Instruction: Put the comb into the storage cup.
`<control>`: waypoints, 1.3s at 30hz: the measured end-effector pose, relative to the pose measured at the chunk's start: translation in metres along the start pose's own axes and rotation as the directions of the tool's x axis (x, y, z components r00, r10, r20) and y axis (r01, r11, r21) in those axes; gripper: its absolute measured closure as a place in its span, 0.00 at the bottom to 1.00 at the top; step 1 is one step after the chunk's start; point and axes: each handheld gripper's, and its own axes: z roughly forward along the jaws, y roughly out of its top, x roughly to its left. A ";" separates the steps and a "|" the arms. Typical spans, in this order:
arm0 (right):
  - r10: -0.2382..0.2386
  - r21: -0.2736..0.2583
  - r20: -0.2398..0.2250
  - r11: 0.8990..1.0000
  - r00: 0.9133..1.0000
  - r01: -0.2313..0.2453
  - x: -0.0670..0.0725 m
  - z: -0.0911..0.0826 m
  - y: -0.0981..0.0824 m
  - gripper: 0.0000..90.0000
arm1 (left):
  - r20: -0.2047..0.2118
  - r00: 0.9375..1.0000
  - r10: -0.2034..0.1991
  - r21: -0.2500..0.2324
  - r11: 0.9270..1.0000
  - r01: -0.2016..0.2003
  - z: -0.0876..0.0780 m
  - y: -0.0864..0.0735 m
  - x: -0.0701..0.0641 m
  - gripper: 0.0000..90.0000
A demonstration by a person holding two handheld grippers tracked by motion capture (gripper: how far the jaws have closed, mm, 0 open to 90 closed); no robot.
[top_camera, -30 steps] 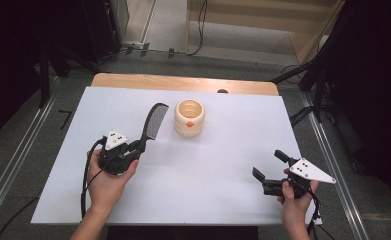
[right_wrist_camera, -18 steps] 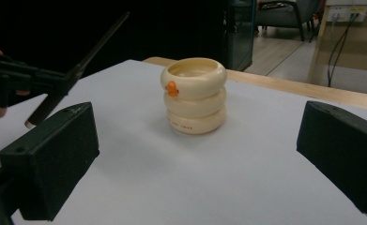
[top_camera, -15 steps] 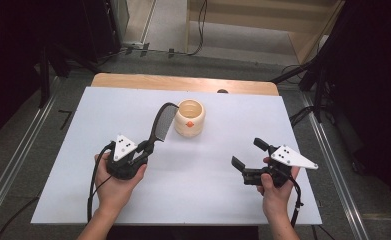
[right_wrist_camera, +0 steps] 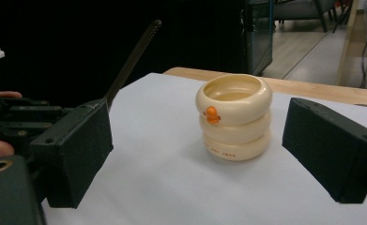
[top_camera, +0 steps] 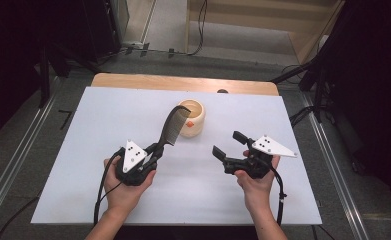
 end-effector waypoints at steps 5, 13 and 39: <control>0.023 0.006 -0.015 1.000 1.000 -0.023 0.005 0.007 0.001 0.13 | 0.017 1.000 0.021 -0.013 1.000 -0.021 0.001 -0.001 -0.009 0.81; 0.080 0.031 0.015 0.996 0.997 -0.080 0.014 0.016 -0.002 0.26 | 0.037 0.999 0.039 -0.032 0.999 -0.038 0.002 -0.003 -0.018 0.81; 0.260 0.071 -0.033 0.964 0.965 -0.257 0.020 0.029 -0.021 0.53 | 0.136 0.982 0.132 -0.028 0.991 -0.129 0.016 -0.018 -0.063 0.81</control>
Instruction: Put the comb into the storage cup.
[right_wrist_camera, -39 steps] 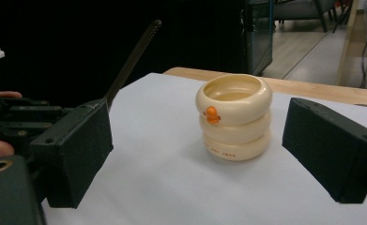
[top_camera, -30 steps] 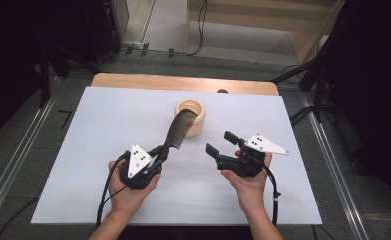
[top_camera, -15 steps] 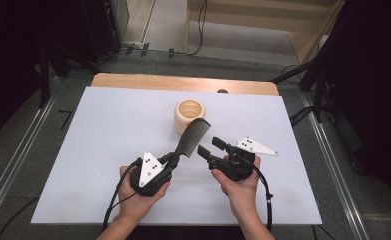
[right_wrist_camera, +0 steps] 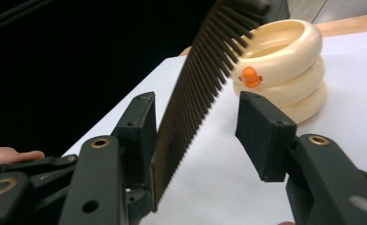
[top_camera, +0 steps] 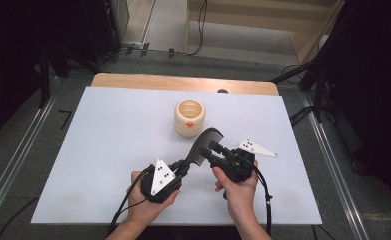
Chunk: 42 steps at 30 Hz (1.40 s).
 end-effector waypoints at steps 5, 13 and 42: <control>0.018 0.005 -0.017 1.000 1.000 -0.018 -0.002 0.002 -0.003 0.61 | 0.015 1.000 0.017 0.002 1.000 -0.017 0.003 -0.001 -0.007 0.81; 0.118 0.004 -0.062 0.993 0.991 -0.118 -0.007 0.001 -0.006 0.72 | 0.023 0.999 0.032 -0.001 0.999 -0.032 0.004 -0.001 -0.013 0.81; -0.017 -0.109 -0.092 0.994 0.996 0.007 0.006 -0.017 0.000 0.92 | 0.144 0.975 -0.169 -0.013 0.985 0.173 -0.005 -0.005 0.017 0.00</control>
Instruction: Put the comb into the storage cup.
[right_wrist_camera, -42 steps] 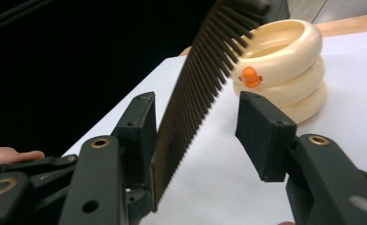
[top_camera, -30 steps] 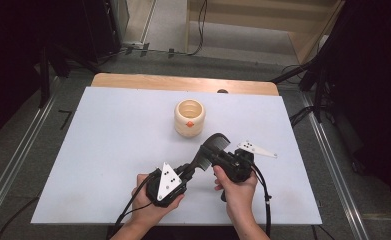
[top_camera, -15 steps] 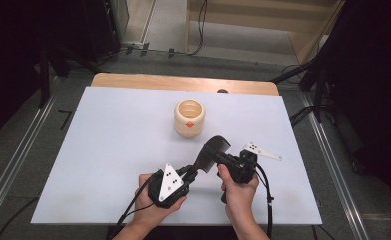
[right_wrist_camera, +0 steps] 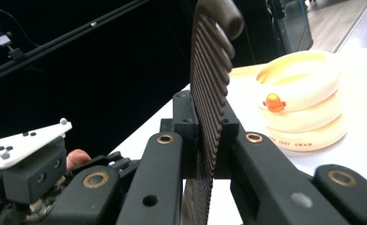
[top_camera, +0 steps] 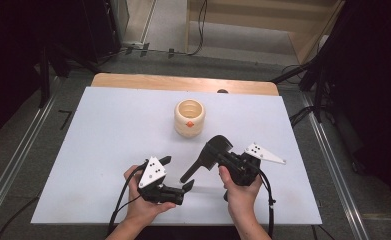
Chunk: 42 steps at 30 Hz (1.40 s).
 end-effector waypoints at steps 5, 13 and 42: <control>-0.026 -0.008 0.007 1.000 1.000 0.026 0.001 -0.001 0.001 0.92 | -0.048 0.999 0.011 -0.022 1.000 -0.013 -0.009 -0.001 0.007 0.00; -0.071 -0.008 0.019 0.997 0.997 0.071 0.000 -0.002 0.005 0.92 | -0.087 0.996 -0.005 -0.047 0.999 0.000 -0.023 -0.002 0.020 0.00; -0.165 -0.002 0.035 0.986 0.986 0.165 -0.004 0.003 0.032 0.92 | -0.209 0.972 -0.102 -0.105 0.991 0.081 -0.091 -0.023 0.091 0.00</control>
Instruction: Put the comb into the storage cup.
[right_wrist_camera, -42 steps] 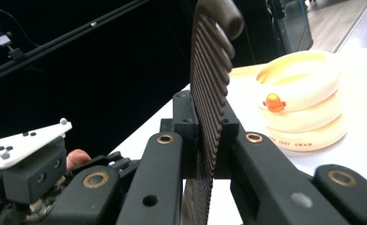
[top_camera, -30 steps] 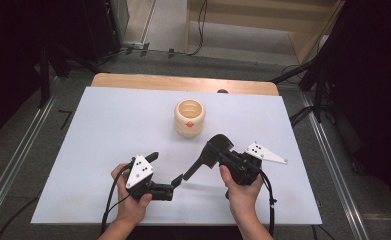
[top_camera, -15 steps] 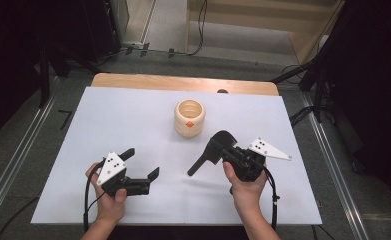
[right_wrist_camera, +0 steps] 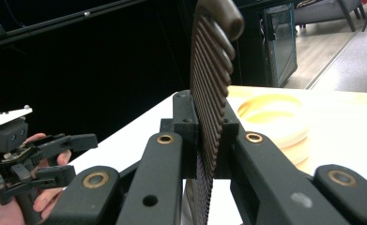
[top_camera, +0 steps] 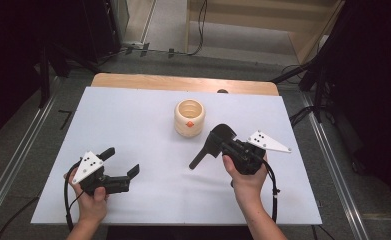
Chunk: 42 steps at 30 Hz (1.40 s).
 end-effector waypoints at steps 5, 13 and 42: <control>0.002 -0.004 0.003 1.000 1.000 -0.002 -0.004 0.003 0.007 0.92 | -0.026 1.000 -0.009 -0.004 1.000 0.008 -0.008 -0.002 0.010 0.00; -0.027 -0.004 0.009 1.000 1.000 0.027 -0.005 0.006 0.014 0.92 | -0.046 0.999 -0.007 -0.006 1.000 0.007 -0.017 -0.004 0.022 0.00; -0.061 0.006 0.042 0.998 0.997 0.061 -0.020 0.026 0.041 0.92 | -0.124 0.992 -0.015 -0.001 1.000 0.015 -0.044 -0.016 0.053 0.00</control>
